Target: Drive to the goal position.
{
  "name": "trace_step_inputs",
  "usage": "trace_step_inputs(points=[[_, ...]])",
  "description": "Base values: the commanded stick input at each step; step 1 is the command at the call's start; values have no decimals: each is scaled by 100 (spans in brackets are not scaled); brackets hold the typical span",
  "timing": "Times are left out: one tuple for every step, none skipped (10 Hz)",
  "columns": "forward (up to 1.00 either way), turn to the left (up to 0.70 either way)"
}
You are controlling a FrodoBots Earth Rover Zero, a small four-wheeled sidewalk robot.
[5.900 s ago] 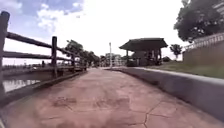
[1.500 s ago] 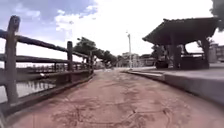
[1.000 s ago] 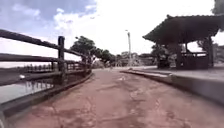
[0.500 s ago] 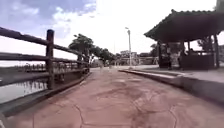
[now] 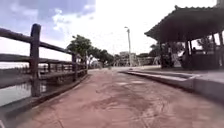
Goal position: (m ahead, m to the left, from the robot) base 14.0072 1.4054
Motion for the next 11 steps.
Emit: trace_step_inputs(points=[[100, 0], [100, 0], [100, 0], [100, 0], [100, 0], [100, 0], [100, 0], [100, 0], [100, 0], [100, 0], [100, 0]])
